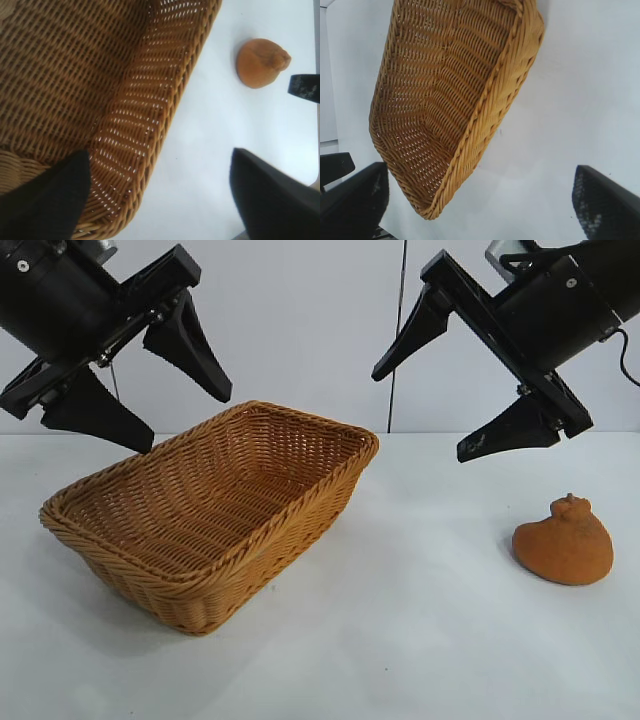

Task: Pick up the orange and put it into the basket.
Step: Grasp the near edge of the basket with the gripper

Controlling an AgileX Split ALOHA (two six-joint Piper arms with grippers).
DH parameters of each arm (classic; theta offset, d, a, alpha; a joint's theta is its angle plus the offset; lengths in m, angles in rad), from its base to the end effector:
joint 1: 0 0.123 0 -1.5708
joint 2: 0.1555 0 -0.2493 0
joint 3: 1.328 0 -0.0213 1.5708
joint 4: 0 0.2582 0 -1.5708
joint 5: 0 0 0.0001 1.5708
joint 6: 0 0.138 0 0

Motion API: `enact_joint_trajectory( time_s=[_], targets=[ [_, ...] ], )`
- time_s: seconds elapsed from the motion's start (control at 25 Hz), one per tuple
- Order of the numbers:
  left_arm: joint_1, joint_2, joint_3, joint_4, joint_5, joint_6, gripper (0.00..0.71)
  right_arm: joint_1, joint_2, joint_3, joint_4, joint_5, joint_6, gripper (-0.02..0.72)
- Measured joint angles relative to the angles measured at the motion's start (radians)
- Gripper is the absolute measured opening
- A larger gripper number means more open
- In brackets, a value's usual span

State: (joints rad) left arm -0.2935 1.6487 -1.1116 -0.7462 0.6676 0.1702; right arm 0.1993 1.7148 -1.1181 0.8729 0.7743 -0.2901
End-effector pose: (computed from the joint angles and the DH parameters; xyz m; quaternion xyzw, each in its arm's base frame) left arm 0.3371 -0.1625 0.1688 -0.0136 0.9355 -0.2966 0.1914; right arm 0.3433 0.1448 0.1516 0.0319 0.9324 0.3295 0.1448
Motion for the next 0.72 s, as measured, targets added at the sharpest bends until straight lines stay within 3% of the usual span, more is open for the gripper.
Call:
enact_joint_trajectory(
  time_s=[0.36,0.52,0.72],
  targets=[
    [0.0,0.0,0.0,-0.001,-0.024,0.0,0.549,0.0,0.0,0.0,0.0,0.0,0.0,0.684],
    [0.025,-0.007,0.0,0.005,-0.024,-0.023,0.549,0.0,0.0,0.0,-0.003,0.0,0.0,0.684],
    [0.063,-0.073,0.0,0.189,0.032,-0.247,0.549,0.0,0.0,0.0,-0.004,0.0,0.0,0.684]
  ],
)
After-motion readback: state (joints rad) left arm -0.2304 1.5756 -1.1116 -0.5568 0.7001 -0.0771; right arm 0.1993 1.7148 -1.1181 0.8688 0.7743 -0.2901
